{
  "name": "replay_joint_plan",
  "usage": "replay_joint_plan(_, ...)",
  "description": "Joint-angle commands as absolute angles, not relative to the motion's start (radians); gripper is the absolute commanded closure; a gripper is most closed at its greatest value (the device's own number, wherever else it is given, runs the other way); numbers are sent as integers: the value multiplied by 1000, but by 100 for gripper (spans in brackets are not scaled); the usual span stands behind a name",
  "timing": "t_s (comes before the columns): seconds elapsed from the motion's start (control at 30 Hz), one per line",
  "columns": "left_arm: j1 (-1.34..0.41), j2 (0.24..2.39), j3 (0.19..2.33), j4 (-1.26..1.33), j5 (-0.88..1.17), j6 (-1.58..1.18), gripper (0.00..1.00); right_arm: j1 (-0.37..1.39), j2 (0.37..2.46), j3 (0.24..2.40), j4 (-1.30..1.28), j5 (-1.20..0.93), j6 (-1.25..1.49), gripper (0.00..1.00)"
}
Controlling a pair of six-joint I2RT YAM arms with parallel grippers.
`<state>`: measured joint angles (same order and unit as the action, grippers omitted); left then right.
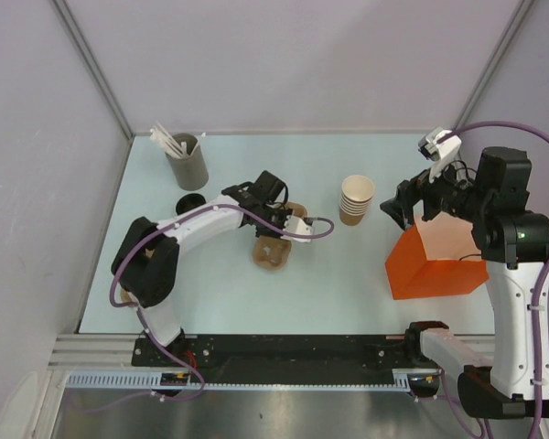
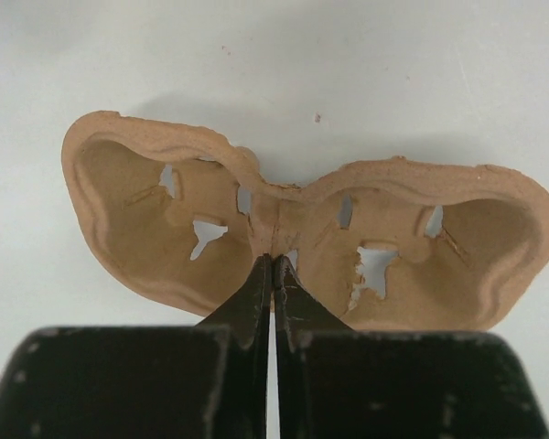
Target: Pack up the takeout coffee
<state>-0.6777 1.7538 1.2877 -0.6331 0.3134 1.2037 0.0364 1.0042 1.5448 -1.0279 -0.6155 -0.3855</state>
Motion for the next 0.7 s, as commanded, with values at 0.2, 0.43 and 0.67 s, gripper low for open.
replay_joint_plan(0.2, -733, 1764, 1376, -607, 321, 1129, 80, 61, 996, 1566, -1025, -589, -400, 0)
replay_joint_plan(0.43, -732, 1709, 1381, -615, 330, 1089, 48, 89, 1011, 1574, -1014, -584, -400, 0)
replay_joint_plan(0.67, -600, 1490, 1350, -588, 400, 939, 1, 161, 1089, 1655, -1058, -575, -422, 0)
